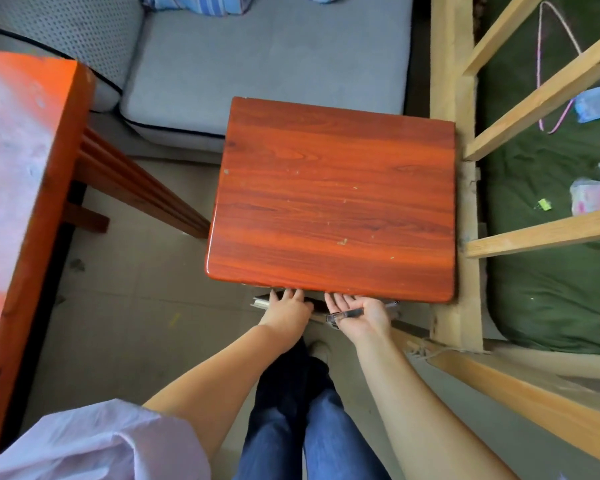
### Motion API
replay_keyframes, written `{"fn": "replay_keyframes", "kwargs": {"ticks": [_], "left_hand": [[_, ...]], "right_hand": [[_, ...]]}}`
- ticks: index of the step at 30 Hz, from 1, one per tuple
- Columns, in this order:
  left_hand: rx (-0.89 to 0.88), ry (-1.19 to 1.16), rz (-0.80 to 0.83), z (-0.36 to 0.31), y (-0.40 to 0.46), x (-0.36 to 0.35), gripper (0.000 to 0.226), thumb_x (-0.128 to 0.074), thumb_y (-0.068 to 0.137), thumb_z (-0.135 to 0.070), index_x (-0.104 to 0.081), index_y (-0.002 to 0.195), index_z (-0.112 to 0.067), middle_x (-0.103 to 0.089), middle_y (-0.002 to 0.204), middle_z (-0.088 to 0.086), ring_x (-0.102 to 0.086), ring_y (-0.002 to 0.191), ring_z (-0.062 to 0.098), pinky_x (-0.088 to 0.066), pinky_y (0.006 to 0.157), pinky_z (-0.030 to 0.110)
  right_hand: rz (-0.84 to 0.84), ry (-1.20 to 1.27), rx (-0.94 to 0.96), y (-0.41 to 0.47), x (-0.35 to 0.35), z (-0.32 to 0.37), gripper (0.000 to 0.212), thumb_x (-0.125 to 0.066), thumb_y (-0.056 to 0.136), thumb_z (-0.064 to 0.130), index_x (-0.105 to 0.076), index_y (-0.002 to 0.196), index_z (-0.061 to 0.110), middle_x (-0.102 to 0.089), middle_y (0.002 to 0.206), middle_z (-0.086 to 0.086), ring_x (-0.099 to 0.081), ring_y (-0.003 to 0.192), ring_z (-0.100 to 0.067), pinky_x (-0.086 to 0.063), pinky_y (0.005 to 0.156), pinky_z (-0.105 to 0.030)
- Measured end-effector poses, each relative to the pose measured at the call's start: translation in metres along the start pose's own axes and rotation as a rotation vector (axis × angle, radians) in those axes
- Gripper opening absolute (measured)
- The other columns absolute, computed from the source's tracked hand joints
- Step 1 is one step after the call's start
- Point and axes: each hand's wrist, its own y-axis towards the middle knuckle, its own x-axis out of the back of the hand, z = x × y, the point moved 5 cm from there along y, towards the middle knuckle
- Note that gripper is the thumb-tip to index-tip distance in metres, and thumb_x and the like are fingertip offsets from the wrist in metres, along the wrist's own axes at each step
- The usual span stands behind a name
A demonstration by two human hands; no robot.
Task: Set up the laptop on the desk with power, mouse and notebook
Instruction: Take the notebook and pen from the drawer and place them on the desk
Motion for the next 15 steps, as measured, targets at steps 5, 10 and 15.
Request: {"fn": "replay_keyframes", "kwargs": {"ticks": [5, 10, 15], "left_hand": [[-0.089, -0.139, 0.055, -0.001, -0.02, 0.007, 0.038, -0.043, 0.087, -0.001, -0.052, 0.122, -0.012, -0.051, 0.132, 0.016, -0.048, 0.123, 0.037, -0.04, 0.097, 0.044], [-0.118, -0.426, -0.009, 0.027, -0.082, 0.032, 0.017, -0.056, 0.084, -0.018, -0.06, 0.097, -0.009, -0.066, 0.1, 0.014, -0.06, 0.093, 0.029, -0.038, 0.07, 0.028], [0.028, -0.93, -0.238, 0.095, -0.162, 0.033, 0.016, -0.061, 0.085, -0.025, -0.059, 0.084, -0.009, -0.063, 0.081, 0.006, -0.058, 0.076, 0.02, -0.045, 0.072, 0.035]], "right_hand": [[-0.057, -0.059, 0.024, -0.017, 0.005, 0.011, 0.055, -0.014, 0.087, -0.012, -0.026, 0.139, -0.002, -0.031, 0.148, -0.021, -0.033, 0.136, -0.034, -0.03, 0.11, -0.05], [-0.044, -0.154, 0.076, -0.066, -0.009, 0.026, 0.049, -0.015, 0.088, -0.006, -0.03, 0.135, -0.007, -0.034, 0.145, -0.02, -0.035, 0.135, -0.029, -0.03, 0.11, -0.051], [0.352, -0.281, 0.15, -0.139, -0.081, 0.016, 0.039, -0.023, 0.092, -0.001, -0.048, 0.121, 0.005, -0.069, 0.103, -0.011, -0.07, 0.086, -0.02, -0.054, 0.063, -0.028]]}}
